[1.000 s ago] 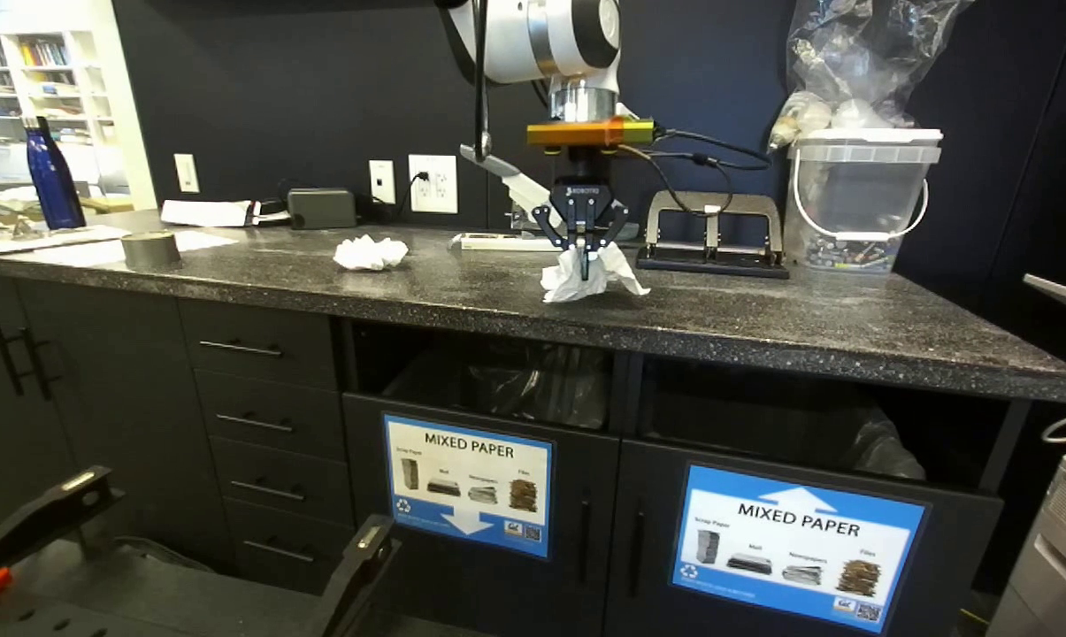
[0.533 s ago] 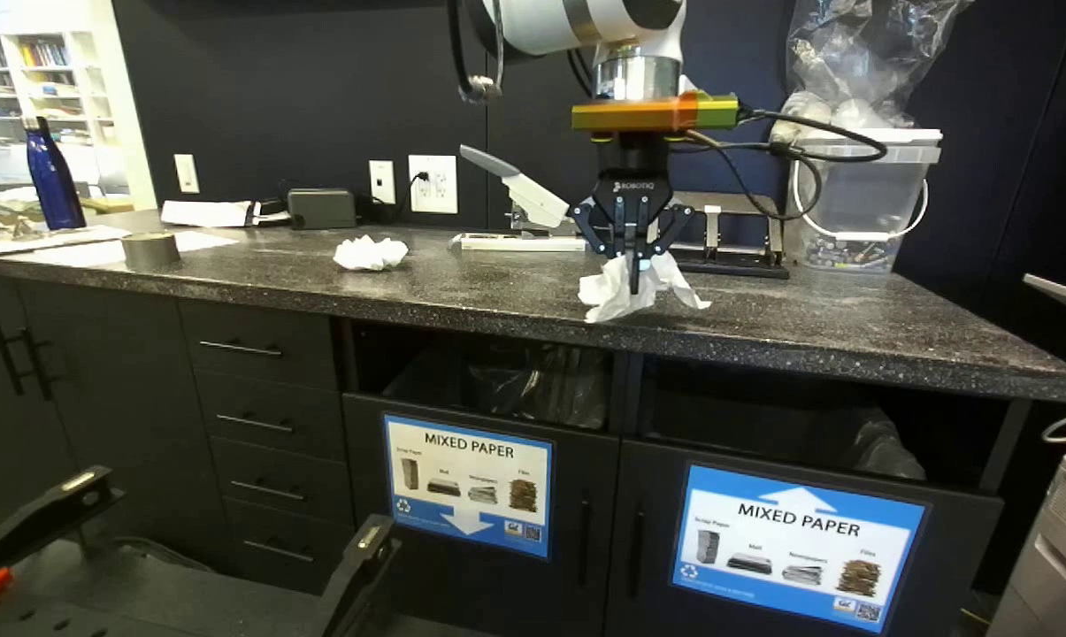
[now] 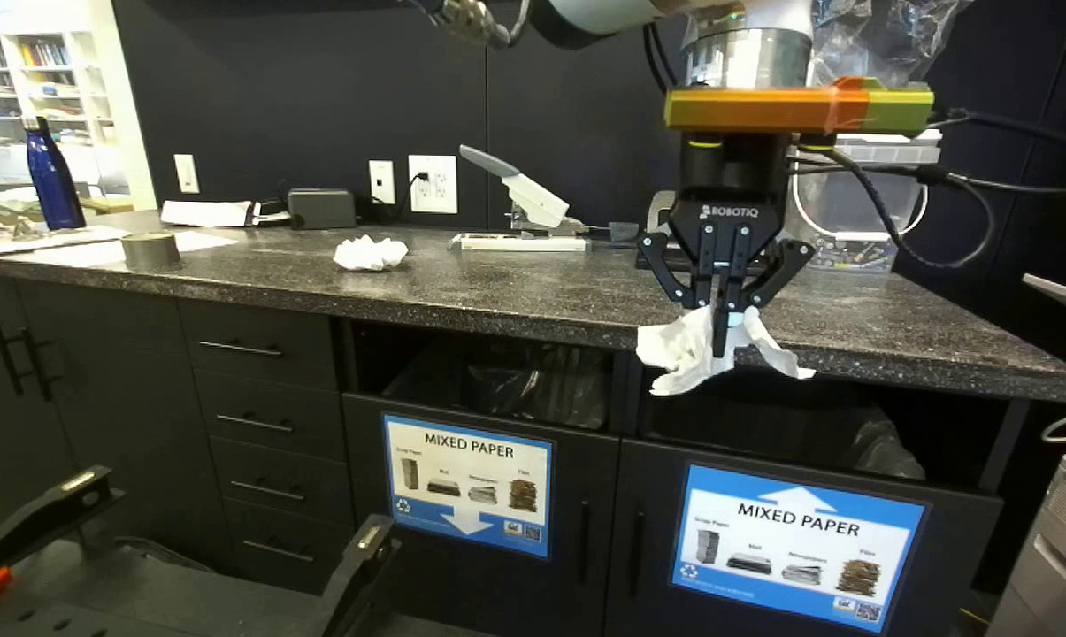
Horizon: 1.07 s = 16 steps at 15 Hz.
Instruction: Put the papers in the first bin
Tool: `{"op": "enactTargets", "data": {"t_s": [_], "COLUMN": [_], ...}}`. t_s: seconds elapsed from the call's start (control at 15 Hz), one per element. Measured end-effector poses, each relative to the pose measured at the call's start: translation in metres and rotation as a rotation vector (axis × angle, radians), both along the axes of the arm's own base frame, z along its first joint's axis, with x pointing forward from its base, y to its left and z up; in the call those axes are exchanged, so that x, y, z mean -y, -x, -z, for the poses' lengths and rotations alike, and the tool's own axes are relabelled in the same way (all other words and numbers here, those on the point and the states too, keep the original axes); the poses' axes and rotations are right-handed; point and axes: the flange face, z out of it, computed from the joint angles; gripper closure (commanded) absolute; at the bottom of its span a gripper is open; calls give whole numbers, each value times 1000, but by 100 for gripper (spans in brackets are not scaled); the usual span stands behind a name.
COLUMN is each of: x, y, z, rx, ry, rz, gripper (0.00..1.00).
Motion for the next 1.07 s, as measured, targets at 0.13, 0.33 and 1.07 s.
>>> {"op": "enactTargets", "data": {"t_s": [0.13,0.33,1.07], "x": [9,16,58], "y": [5,-1,-82], "z": [11,41,158], "rx": [-1,27,280], "ry": [-2,14,93], "rz": [-21,-51,-69], "gripper": [90,90,90]}}
